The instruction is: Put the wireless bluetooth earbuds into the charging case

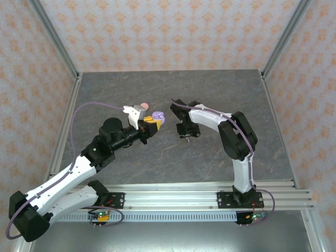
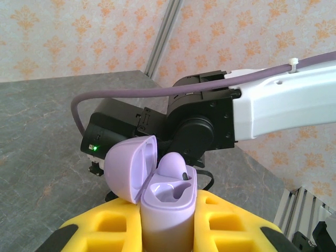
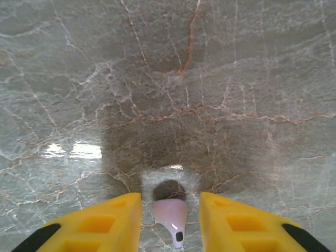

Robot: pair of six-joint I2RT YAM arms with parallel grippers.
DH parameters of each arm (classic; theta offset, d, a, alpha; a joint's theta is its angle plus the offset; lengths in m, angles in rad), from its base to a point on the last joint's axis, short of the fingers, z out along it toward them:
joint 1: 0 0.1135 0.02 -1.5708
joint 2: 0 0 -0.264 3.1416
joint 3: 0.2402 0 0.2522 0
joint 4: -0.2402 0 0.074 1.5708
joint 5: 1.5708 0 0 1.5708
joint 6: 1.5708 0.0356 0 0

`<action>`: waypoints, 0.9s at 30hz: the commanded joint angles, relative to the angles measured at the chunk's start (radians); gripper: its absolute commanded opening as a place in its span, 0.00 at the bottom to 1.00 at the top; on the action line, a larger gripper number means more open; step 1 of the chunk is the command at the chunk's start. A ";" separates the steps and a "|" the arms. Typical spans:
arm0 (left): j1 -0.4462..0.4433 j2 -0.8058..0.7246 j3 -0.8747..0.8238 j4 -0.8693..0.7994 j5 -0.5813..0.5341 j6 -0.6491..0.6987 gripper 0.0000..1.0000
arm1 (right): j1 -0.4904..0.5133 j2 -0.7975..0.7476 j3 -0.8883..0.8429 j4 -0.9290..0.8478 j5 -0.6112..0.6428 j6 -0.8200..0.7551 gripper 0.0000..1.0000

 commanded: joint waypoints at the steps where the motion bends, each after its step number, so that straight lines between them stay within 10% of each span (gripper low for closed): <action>1: -0.004 -0.006 0.011 0.004 -0.020 0.007 0.18 | -0.003 0.015 0.012 -0.031 0.001 -0.001 0.34; 27: -0.004 0.021 0.021 -0.003 -0.020 -0.011 0.18 | -0.035 0.027 -0.042 0.012 -0.005 0.048 0.22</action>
